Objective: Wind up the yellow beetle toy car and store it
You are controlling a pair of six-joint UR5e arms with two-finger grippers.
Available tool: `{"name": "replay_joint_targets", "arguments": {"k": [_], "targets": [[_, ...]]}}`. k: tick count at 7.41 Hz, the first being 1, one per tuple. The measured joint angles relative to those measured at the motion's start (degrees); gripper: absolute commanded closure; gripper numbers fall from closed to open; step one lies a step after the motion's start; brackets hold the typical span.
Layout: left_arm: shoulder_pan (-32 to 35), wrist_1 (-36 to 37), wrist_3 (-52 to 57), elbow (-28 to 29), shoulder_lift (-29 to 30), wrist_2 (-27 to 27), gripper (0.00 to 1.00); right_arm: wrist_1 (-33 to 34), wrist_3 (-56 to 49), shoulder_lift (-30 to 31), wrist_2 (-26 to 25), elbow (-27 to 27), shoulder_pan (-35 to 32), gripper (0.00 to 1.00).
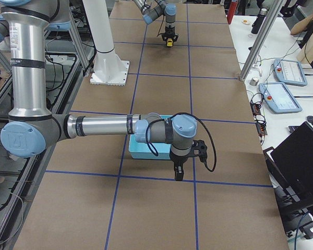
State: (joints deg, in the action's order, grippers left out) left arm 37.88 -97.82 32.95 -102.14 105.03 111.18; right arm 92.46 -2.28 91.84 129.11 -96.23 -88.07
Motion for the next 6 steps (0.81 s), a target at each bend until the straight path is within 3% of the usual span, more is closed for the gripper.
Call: {"name": "replay_joint_targets", "arguments": {"k": [6], "targets": [[0.0,-0.8,0.0,0.3,0.0,0.0,0.67,0.0,0.0,0.0,0.0,0.0,0.0,0.0]]}}
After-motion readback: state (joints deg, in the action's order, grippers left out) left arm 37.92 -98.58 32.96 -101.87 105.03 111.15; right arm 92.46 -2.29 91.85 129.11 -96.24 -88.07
